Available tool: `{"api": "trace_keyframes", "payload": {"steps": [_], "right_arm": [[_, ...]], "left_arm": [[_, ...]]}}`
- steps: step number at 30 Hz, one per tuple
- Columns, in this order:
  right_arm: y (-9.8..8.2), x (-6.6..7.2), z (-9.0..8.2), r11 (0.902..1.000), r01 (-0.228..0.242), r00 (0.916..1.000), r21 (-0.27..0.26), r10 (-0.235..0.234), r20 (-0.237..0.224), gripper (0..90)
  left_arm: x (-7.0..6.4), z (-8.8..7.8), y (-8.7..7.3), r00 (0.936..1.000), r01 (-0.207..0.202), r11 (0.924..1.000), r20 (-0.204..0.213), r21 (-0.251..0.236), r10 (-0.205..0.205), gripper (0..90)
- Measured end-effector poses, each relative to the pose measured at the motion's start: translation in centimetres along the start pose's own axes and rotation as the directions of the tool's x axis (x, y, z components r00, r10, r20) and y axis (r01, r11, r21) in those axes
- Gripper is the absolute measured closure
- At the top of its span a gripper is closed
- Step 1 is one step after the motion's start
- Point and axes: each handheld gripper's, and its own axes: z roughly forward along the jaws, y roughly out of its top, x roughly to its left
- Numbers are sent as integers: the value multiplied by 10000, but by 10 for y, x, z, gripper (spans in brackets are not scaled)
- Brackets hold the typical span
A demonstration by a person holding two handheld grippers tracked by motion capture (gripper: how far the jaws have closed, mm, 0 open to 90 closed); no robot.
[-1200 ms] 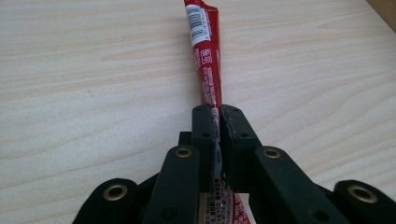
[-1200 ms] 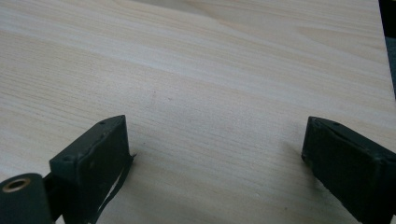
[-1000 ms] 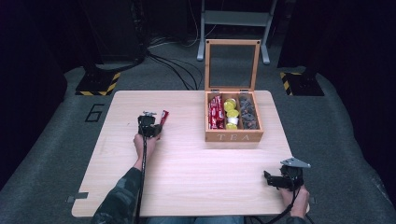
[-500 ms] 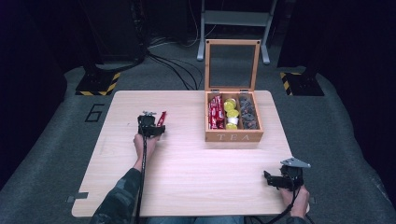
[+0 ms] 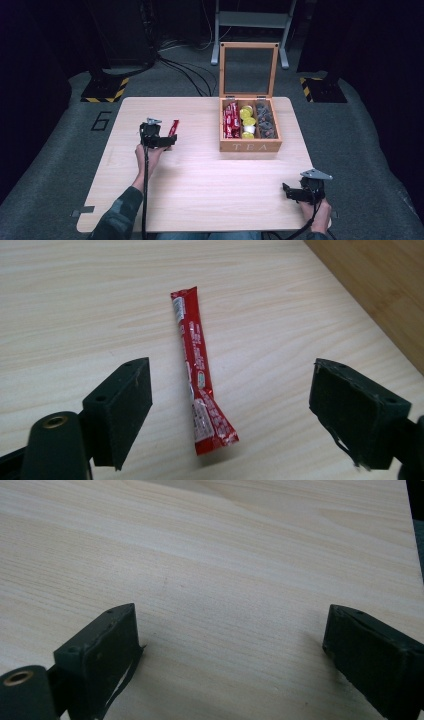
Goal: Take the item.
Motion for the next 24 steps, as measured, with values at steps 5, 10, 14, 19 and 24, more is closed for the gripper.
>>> {"api": "trace_keyframes", "payload": {"steps": [5, 10, 14, 19, 24], "right_arm": [[0, 0, 0, 10000, -3, 10000, 4, 3, -2, 72], [0, 0, 0, 10000, -2, 10000, 1, 2, 3, 73], [0, 0, 0, 10000, 29, 10000, -11, -29, 8, 73], [0, 0, 0, 10000, -9, 10000, -15, 9, 15, 73], [0, 0, 0, 10000, -12, 10000, -24, 12, 5, 73]], "left_arm": [[1, -22, -7, 9999, -95, 9993, 132, -361, 99, 147], [1, -43, -19, 9997, -179, 9978, 182, -644, 192, 145], [6, -59, -33, 9997, -215, 9969, 119, -756, 225, 141], [15, -78, -55, 9998, -213, 9961, -79, -858, 207, 140], [23, -91, -79, 9991, -234, 9960, -359, -859, 204, 135]]}}
